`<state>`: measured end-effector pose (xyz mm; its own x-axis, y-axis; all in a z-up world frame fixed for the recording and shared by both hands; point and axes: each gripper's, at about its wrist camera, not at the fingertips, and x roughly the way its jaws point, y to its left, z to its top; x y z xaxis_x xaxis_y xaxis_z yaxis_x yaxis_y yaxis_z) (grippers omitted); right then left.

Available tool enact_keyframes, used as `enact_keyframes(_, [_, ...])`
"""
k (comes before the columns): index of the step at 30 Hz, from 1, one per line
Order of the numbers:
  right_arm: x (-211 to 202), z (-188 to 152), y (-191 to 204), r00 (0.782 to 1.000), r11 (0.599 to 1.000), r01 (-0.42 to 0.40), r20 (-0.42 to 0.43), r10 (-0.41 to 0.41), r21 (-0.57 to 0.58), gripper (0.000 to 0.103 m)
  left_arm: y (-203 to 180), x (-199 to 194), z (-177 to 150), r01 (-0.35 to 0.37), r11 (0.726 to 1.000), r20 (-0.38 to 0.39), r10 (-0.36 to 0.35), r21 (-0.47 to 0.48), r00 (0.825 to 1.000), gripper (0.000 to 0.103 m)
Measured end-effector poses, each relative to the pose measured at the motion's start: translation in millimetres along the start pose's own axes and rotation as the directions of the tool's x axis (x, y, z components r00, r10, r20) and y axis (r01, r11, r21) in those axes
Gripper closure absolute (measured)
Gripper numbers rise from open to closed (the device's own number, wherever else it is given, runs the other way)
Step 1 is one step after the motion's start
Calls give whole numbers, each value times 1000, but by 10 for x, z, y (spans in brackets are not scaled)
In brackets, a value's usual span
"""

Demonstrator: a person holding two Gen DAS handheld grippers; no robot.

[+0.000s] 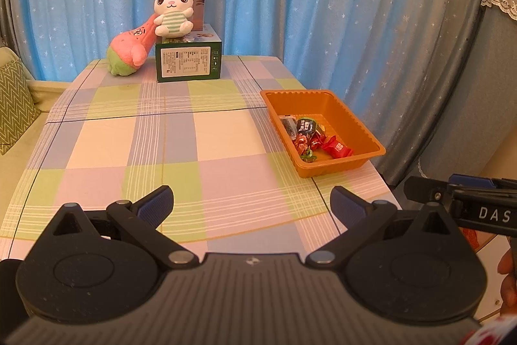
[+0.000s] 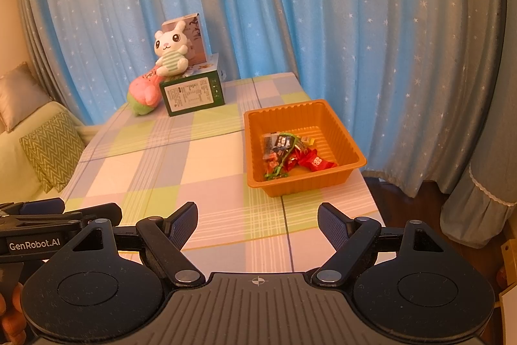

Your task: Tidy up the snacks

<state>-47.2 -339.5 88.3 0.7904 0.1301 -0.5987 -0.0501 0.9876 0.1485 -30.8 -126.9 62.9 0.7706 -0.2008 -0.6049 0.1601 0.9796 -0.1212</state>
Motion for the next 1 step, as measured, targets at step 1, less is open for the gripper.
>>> enact_keyframes(1, [0, -14, 3, 1000, 1000, 1, 1, -1, 1, 22, 2, -3, 9, 0, 1000, 2, 0, -1, 1000, 0])
